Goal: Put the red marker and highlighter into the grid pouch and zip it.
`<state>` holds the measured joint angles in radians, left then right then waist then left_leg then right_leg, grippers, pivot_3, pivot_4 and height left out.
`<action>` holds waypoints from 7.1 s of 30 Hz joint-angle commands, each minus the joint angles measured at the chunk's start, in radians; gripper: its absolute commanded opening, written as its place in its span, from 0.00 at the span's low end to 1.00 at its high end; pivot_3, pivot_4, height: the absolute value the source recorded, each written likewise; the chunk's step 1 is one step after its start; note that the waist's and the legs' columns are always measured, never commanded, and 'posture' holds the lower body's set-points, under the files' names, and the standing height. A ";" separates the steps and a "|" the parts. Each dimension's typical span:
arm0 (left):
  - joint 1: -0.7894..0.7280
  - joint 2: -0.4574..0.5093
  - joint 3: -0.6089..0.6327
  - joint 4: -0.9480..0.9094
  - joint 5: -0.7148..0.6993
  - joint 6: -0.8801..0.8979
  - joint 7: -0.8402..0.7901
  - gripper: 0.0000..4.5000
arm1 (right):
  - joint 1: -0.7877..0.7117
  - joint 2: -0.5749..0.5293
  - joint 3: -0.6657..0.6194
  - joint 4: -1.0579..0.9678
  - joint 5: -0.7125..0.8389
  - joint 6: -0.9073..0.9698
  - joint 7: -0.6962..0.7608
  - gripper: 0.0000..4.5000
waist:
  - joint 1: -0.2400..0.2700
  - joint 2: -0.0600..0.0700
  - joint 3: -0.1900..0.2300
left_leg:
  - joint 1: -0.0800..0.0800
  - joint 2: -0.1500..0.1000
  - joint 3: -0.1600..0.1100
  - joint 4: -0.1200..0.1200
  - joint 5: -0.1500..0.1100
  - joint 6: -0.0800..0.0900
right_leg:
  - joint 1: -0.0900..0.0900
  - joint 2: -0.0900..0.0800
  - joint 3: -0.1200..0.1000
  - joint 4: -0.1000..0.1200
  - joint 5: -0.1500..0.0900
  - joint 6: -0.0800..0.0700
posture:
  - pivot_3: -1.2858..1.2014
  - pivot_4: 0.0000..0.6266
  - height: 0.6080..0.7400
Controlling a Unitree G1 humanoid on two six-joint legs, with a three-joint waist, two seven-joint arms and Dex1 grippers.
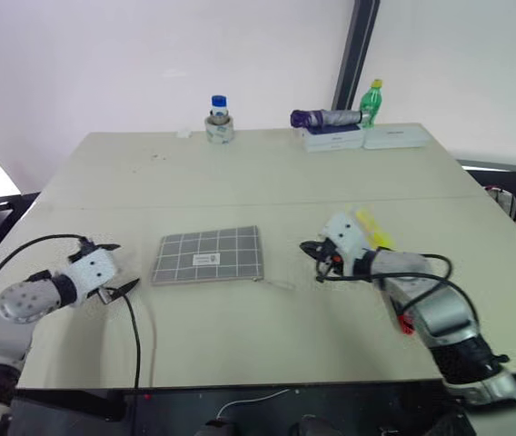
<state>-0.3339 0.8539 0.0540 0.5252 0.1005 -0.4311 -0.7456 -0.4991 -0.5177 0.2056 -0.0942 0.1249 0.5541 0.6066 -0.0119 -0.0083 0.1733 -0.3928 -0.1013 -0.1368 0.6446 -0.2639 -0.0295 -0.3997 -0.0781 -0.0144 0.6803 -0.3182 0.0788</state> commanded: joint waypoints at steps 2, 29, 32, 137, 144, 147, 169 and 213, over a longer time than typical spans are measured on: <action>-0.079 -0.014 -0.062 0.110 0.067 -0.144 0.039 1.00 | -0.044 0.073 0.018 0.056 -0.055 -0.018 -0.068 0.01 | 0.002 0.000 0.000 | 0.000 0.000 0.000 0.000 0.000 0.000 | 0.000 0.000 0.000 0.000 0.000 0.000 | 0.52 0.24 1.00; -0.042 -0.093 -0.163 -0.038 -0.083 -0.219 -0.183 1.00 | -0.091 0.209 0.078 0.183 -0.153 -0.033 -0.067 0.01 | -0.006 0.000 -0.001 | 0.000 -0.002 0.000 0.001 0.000 0.000 | -0.001 0.000 0.001 0.003 0.001 0.001 | 0.52 0.24 1.00; -0.027 -0.094 -0.158 -0.068 -0.111 -0.212 -0.206 0.83 | -0.094 0.216 0.077 0.191 -0.157 -0.038 -0.067 0.00 | -0.006 0.000 -0.001 | 0.000 -0.002 0.000 0.001 0.000 0.000 | -0.001 0.000 0.001 0.003 0.001 0.001 | 0.52 0.24 1.00; 0.155 -0.468 -0.067 -0.897 -0.431 0.743 0.153 0.00 | -0.167 0.025 0.094 -0.244 0.124 0.226 0.084 0.01 | 0.000 -0.001 -0.001 | 0.000 -0.001 0.001 0.002 0.001 0.000 | -0.001 0.001 0.003 0.003 0.001 0.001 | 0.52 0.24 1.00; 0.174 -0.442 -0.040 -0.950 -0.502 0.796 0.129 0.00 | -0.157 0.022 0.089 -0.195 0.107 0.193 0.073 0.01 | 0.000 -0.001 -0.001 | 0.000 -0.001 0.001 0.002 0.001 0.000 | -0.001 0.001 0.003 0.003 0.001 0.001 | 0.52 0.24 1.00; 0.195 -0.424 -0.030 -0.977 -0.533 0.827 0.118 0.00 | -0.160 0.016 0.078 -0.161 0.095 0.176 0.062 0.01 | 0.000 -0.001 -0.001 | 0.000 -0.001 0.001 0.002 0.001 -0.001 | -0.001 0.001 0.003 0.003 0.001 0.001 | 0.52 0.24 1.00; 0.158 -0.462 -0.096 -0.911 -0.412 0.764 0.189 0.00 | -0.134 0.060 0.129 -0.278 0.123 0.212 0.132 0.01 | 0.000 -0.001 0.000 | 0.000 -0.001 0.001 0.002 0.001 0.000 | 0.000 0.000 0.002 0.001 0.001 0.001 | 0.52 0.24 1.00; 0.120 -0.471 -0.112 -0.813 -0.349 0.658 0.161 0.00 | -0.152 -0.149 -0.245 0.345 -0.016 0.173 -0.159 0.75 | 0.020 -0.001 0.000 | 0.000 -0.001 0.002 0.002 0.000 0.000 | 0.001 0.000 0.003 0.001 0.001 0.001 | 0.52 0.24 1.00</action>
<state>-0.2030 0.3831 -0.0621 -0.2738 -0.2605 0.2550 -0.5910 -0.6153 -0.6732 -0.0102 0.2085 0.1287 0.7703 0.4831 0.0082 -0.0095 0.1730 -0.3924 -0.1025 -0.1341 0.6464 -0.2634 -0.0298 -0.3987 -0.0779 -0.0117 0.6809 -0.3175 0.0802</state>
